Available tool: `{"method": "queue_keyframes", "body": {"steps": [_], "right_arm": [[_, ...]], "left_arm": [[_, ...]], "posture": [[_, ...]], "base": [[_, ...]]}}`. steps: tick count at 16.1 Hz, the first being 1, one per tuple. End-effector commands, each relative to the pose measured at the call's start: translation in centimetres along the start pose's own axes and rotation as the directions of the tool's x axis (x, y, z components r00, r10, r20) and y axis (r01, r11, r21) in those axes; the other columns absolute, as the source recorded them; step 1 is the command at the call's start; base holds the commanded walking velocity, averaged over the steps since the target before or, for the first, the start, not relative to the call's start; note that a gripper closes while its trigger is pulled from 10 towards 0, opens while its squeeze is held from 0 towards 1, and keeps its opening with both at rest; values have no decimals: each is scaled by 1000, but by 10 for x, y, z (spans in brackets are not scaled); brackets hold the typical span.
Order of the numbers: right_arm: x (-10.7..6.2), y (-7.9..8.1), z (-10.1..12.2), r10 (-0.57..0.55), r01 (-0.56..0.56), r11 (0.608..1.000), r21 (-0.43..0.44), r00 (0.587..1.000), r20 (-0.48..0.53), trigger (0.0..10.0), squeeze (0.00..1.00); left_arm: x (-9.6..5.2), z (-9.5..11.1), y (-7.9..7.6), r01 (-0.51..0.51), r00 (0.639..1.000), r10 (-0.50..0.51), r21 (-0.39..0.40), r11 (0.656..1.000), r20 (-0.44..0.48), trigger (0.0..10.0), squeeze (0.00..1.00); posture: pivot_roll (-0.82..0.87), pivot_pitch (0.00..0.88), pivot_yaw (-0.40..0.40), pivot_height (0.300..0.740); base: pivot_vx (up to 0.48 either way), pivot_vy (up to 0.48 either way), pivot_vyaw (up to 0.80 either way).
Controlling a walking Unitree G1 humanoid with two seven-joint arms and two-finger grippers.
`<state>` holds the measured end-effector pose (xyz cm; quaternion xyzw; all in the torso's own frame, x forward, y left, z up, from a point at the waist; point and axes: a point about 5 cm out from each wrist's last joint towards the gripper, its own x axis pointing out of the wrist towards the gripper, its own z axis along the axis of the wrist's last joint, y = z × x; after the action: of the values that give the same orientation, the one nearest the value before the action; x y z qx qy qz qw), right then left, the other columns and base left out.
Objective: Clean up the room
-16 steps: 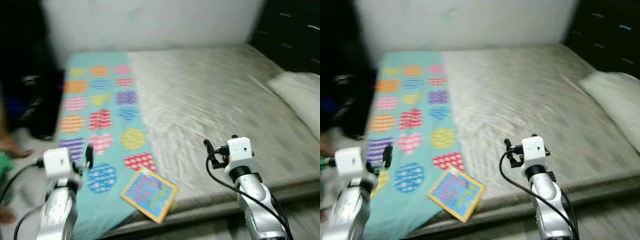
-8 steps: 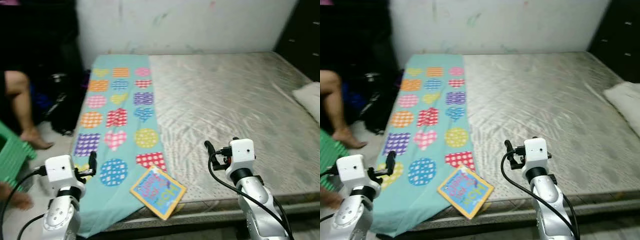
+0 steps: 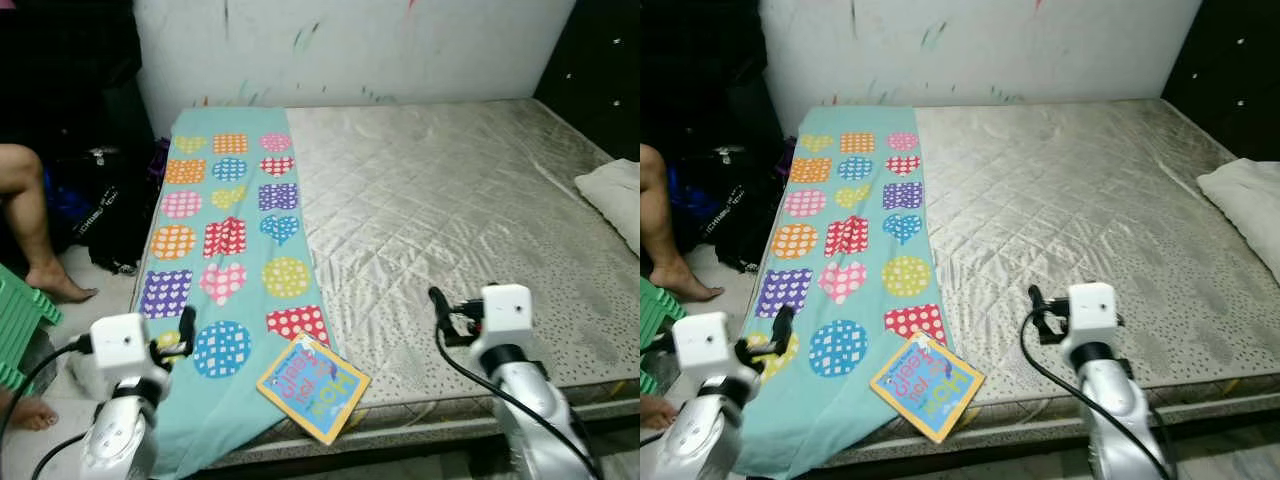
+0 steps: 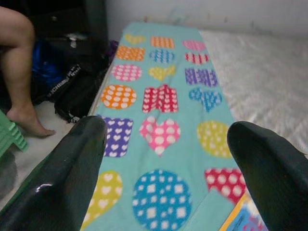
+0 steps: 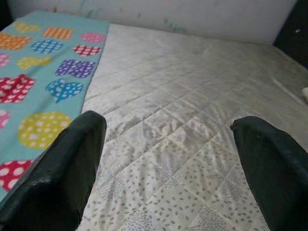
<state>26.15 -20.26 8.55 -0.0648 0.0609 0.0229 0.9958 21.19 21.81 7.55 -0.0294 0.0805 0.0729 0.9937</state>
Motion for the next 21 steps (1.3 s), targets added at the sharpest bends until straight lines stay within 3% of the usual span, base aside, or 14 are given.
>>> {"method": "queue_keyframes", "body": {"steps": [1,3,4,6,11,13,21], "right_arm": [[-3,-15,3,-11,11,1000,-5,1000,0,10000,0],[-5,-30,6,10,-10,999,-43,1000,-4,10000,0],[-6,-29,7,16,-16,999,-43,1000,-5,10000,0],[-5,-22,8,41,-41,999,-20,999,-5,10000,0],[2,-7,8,33,-33,999,32,999,-14,10000,0],[1,-9,9,12,-12,999,47,1000,-7,10000,0],[5,-1,9,20,-20,999,47,1000,-12,10000,0]], "left_arm": [[-4,4,13,-23,1000,23,17,1000,7,10000,0],[-8,7,18,-37,999,37,17,999,10,10000,0],[-9,7,16,-26,1000,26,17,1000,8,10000,0],[-12,3,9,-6,1000,6,4,1000,-3,10000,0],[-2,7,0,3,1000,-2,-47,999,13,10000,0],[-1,6,-3,17,1000,-17,-52,998,12,10000,0],[-1,10,-6,26,999,-25,-53,998,24,10000,0]], "posture": [[-92,0,-29,740],[-91,0,-35,740],[-92,0,-38,740],[-97,0,-37,740],[-99,0,-33,740],[-101,0,-31,740],[-92,0,-36,740]], "base": [[0,0,0],[0,0,0],[0,0,0],[0,0,0],[0,0,-320],[0,0,-800],[0,0,0]]}}
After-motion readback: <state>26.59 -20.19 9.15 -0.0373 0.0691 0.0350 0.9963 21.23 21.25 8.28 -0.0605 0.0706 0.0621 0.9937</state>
